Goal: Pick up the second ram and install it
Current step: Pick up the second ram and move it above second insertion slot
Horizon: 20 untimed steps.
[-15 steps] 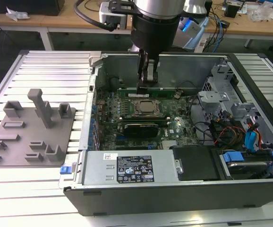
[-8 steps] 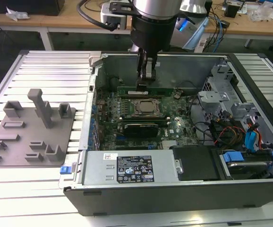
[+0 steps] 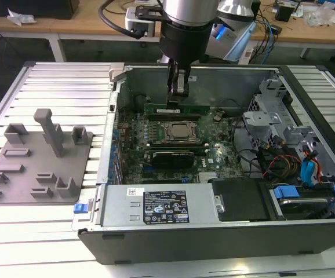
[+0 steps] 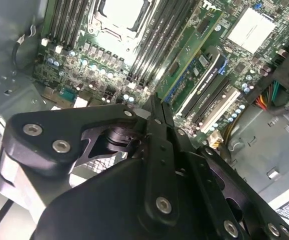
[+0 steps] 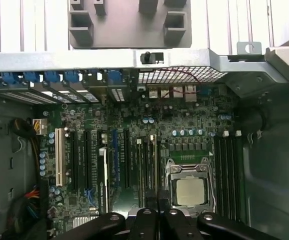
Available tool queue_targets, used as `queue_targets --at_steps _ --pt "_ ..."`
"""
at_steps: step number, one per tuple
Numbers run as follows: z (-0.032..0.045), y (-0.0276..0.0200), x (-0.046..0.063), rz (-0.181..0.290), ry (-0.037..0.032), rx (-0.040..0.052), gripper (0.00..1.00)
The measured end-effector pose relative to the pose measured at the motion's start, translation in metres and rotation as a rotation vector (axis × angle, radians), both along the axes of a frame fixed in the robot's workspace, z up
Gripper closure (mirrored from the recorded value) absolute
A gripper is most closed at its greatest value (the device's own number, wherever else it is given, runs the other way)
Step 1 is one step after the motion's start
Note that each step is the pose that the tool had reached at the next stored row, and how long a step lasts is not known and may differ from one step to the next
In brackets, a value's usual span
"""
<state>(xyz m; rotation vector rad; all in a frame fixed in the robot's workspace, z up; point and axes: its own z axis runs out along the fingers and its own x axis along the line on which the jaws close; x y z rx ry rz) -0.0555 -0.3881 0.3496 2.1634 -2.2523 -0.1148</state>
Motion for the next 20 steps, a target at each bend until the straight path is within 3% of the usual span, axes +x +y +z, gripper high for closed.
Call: queue_targets --at_steps 2,4,7,17,20 --pt "-0.0017 0.0018 0.000 0.000 0.0000 -0.0001 0.91" --pt "-0.0054 0.0073 0.001 0.000 -0.0001 0.0001 0.91" --pt "-0.0183 0.0085 0.001 0.000 0.0000 0.0000 0.91" --pt "-0.0371 0.0116 0.004 0.000 0.0000 0.0000 0.91" --pt "-0.0490 0.0126 0.006 0.000 0.0000 0.0000 0.91"
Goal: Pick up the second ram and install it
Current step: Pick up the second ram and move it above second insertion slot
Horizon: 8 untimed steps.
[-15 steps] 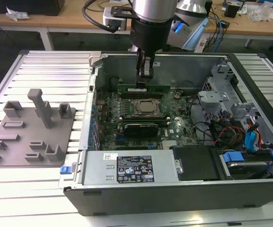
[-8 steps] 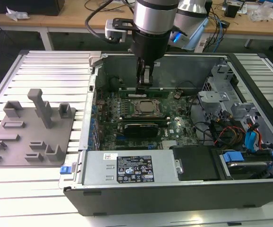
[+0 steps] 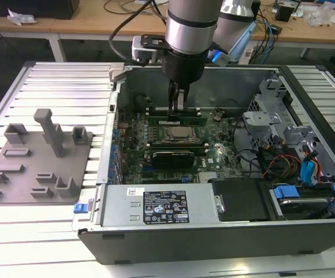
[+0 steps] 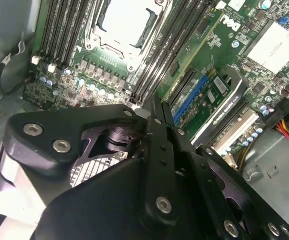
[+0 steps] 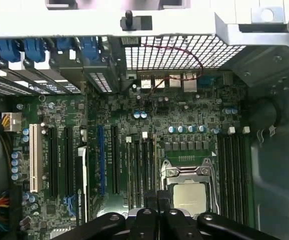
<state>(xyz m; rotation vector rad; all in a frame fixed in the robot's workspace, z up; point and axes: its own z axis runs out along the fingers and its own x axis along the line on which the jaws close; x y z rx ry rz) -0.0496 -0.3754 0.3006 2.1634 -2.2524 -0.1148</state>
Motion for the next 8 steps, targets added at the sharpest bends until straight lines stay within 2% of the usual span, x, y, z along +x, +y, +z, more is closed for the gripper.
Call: queue_targets --at_steps 3,6,8 --pt "-0.0115 0.0031 0.001 0.000 0.0000 0.0000 0.91" --pt "-0.0219 0.0036 0.002 0.000 0.0000 -0.0002 0.91" --pt "-0.0251 0.0037 0.002 0.000 0.0001 -0.0005 0.91"
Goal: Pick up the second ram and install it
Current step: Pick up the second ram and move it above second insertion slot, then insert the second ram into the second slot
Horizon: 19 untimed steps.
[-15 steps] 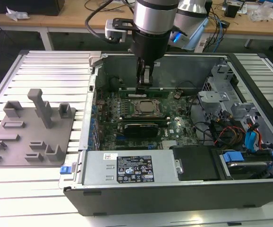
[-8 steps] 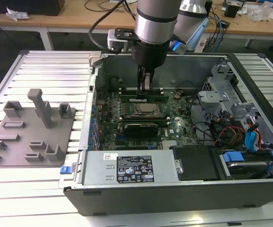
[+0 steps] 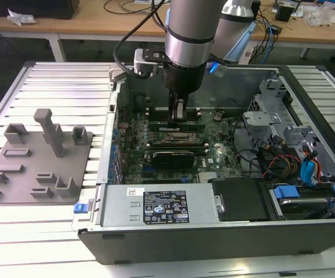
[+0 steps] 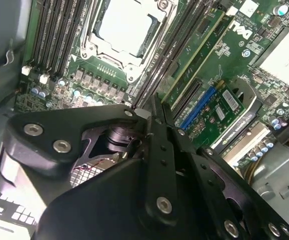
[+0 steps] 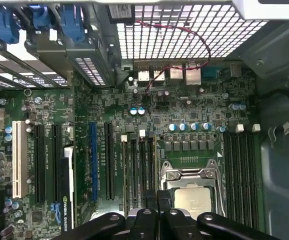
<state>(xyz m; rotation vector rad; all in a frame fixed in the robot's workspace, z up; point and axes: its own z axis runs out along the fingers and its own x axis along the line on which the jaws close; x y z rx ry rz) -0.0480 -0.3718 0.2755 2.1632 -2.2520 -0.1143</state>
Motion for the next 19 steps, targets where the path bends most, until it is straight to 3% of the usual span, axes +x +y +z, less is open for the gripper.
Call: queue_targets --at_steps 19 --pt "-0.0084 -0.0002 0.0000 0.000 -0.0003 0.0005 0.91"
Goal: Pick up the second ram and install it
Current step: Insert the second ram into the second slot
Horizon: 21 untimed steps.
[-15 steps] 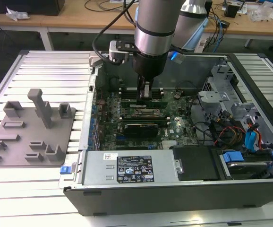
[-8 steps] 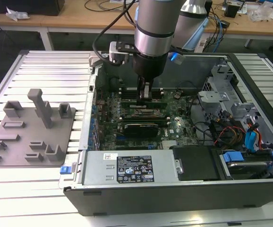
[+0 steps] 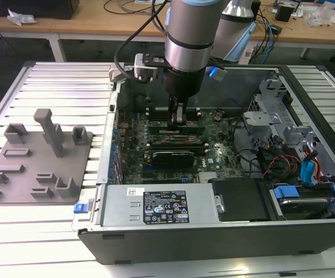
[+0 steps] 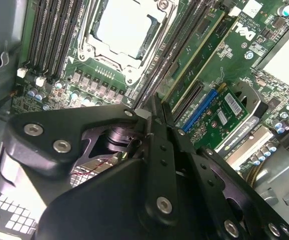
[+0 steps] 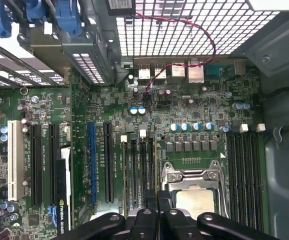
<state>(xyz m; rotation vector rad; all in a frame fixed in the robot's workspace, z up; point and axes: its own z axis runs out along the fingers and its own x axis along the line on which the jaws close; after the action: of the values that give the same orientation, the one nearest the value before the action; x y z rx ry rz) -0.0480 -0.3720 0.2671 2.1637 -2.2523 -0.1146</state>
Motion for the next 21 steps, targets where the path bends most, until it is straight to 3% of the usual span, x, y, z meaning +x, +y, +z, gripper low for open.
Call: queue_targets --at_steps 21 --pt "-0.0103 -0.0006 0.0001 0.000 0.0002 -0.0004 0.91"
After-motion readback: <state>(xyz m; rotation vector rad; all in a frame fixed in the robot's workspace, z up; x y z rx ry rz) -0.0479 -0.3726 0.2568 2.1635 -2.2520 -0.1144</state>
